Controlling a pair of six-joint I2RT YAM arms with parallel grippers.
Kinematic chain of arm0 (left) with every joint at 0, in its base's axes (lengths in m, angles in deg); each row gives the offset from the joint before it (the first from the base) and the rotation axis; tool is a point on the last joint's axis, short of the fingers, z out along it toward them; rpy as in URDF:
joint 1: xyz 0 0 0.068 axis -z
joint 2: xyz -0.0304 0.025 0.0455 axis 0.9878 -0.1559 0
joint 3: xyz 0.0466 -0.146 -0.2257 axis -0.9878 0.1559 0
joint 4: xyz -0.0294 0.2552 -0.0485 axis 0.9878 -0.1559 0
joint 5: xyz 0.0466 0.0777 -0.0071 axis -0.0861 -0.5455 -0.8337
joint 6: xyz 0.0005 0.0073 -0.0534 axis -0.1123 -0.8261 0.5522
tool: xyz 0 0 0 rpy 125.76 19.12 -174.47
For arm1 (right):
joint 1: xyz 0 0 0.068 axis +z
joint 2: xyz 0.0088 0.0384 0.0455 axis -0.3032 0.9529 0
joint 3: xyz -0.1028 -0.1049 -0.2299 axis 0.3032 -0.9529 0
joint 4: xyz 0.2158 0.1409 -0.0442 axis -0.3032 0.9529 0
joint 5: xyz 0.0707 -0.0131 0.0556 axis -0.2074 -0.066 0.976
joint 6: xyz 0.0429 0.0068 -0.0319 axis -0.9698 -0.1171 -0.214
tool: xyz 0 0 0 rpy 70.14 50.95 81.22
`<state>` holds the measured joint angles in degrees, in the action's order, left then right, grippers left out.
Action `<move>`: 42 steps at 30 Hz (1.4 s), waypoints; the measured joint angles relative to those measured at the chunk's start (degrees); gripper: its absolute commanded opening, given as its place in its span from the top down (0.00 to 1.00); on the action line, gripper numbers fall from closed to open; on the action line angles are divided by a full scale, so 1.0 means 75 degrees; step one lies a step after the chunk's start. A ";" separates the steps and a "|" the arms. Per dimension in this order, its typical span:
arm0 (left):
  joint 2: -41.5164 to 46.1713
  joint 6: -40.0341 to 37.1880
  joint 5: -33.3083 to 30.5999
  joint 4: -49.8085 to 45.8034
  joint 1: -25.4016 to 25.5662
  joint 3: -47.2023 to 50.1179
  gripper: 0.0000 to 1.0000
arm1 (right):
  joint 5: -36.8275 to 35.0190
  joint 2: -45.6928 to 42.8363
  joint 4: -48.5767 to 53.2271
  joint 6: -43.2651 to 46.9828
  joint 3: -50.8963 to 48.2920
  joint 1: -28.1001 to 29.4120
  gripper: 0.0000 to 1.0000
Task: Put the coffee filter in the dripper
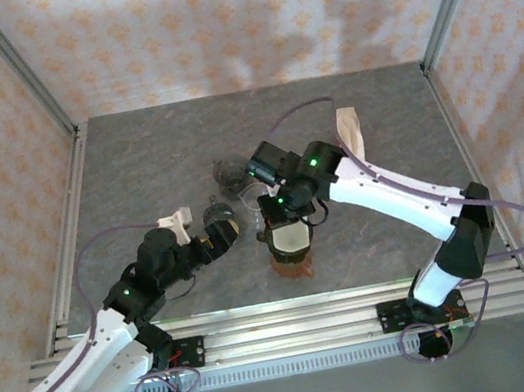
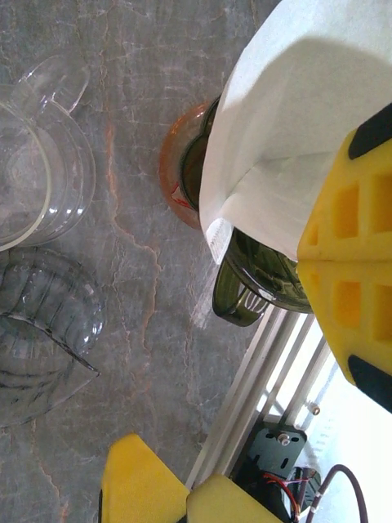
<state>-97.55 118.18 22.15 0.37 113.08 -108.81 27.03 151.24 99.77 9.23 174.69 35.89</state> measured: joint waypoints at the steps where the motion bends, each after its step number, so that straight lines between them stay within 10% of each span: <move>1: -0.0044 0.0003 0.0009 0.0003 0.0032 -0.0035 0.03 | 0.0000 0.0000 -0.0026 -0.0020 -0.0038 0.0009 0.88; 10: -0.0472 -0.0152 0.0052 0.0067 0.0676 -0.0484 0.20 | -0.0154 -0.0443 -0.0484 -0.0125 -0.0481 0.0073 0.55; 25: -0.2369 -0.1606 -0.1486 -0.1003 0.2719 -0.2693 0.38 | -0.1614 -0.2629 -0.1145 -0.0163 -0.2165 0.0073 0.49; 42: -0.2649 -0.2008 -0.2148 -0.1676 0.2777 -0.2771 0.42 | -0.2031 -0.2101 -0.1250 0.0073 -0.2384 0.0073 0.59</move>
<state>-117.41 103.12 6.04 -12.20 133.91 -129.59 11.79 135.48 90.39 9.78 156.81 36.43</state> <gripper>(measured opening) 0.579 0.421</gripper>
